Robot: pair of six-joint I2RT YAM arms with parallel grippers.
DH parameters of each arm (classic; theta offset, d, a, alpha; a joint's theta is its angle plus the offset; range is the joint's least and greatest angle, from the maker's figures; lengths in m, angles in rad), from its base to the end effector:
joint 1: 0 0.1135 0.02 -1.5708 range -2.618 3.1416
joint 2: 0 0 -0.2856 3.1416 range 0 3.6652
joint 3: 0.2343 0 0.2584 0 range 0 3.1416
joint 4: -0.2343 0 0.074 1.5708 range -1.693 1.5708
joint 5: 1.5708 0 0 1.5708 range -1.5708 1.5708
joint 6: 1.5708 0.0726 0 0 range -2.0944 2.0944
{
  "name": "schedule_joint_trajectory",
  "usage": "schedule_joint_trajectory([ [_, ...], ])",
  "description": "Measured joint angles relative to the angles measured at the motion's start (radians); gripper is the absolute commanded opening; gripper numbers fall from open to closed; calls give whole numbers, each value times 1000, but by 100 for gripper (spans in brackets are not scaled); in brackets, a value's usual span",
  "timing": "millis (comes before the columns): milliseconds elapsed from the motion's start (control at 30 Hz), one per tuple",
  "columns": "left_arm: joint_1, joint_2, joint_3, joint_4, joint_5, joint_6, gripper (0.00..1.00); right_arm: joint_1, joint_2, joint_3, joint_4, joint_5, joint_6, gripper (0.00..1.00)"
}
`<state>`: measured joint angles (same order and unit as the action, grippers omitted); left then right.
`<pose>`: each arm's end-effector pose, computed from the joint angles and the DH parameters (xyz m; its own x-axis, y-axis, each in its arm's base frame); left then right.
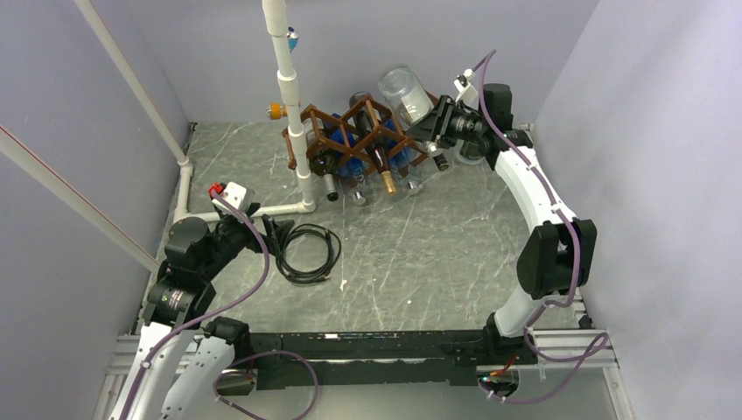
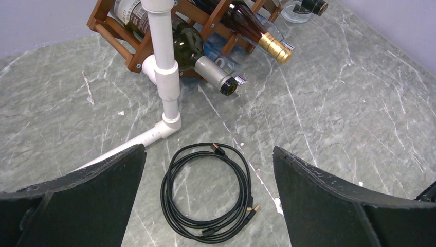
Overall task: Take the wine bottle off the wine rack
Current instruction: Pick up the wine bottle from the wine rack.
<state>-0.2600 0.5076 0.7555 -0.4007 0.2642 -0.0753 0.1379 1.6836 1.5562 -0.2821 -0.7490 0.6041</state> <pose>0.1321 -0.0548 0.3502 -0.1841 -0.0262 -0.9826 0.4851 0.8670 -0.1140 0.4149 0.1075 0.3742 -0.7332 0.3182 -0.6010 -0.3680 0.5575 0.7442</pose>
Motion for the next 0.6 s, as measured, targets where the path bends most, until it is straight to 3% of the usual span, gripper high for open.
schedule_joint_trajectory([
  [600, 3, 0, -16, 11, 1, 0, 100, 0, -212, -218, 31, -142, 10, 0],
])
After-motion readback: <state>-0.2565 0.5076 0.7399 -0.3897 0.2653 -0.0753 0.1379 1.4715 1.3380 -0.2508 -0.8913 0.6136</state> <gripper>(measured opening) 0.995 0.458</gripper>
